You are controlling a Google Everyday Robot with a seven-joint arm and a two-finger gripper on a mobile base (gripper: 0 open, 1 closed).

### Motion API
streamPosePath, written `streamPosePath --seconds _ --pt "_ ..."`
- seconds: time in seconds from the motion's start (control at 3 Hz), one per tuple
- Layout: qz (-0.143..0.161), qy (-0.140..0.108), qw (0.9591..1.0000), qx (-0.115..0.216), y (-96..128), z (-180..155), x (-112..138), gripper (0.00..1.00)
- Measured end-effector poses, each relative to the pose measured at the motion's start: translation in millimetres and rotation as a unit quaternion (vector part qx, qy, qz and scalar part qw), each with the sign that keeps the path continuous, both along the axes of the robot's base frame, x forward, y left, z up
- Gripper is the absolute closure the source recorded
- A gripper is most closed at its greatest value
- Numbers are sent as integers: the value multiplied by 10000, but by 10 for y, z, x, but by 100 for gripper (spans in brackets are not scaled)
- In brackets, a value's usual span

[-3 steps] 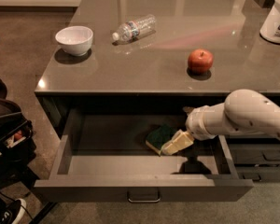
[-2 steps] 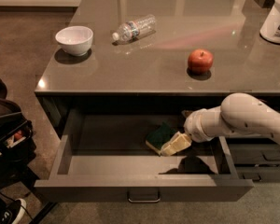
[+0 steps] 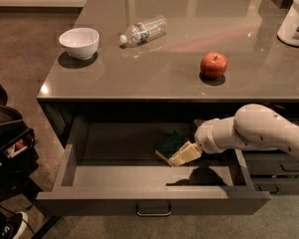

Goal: Pick sponge from top drawer and place on counter

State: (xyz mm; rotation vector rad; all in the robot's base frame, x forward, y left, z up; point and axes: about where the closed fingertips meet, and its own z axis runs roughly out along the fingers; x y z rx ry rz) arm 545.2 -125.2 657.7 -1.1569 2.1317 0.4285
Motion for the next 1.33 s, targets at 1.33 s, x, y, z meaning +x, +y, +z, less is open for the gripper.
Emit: streamPosePath --seconds 1.33 --pt "-414 -82 9991 27 179 -280 306 0"
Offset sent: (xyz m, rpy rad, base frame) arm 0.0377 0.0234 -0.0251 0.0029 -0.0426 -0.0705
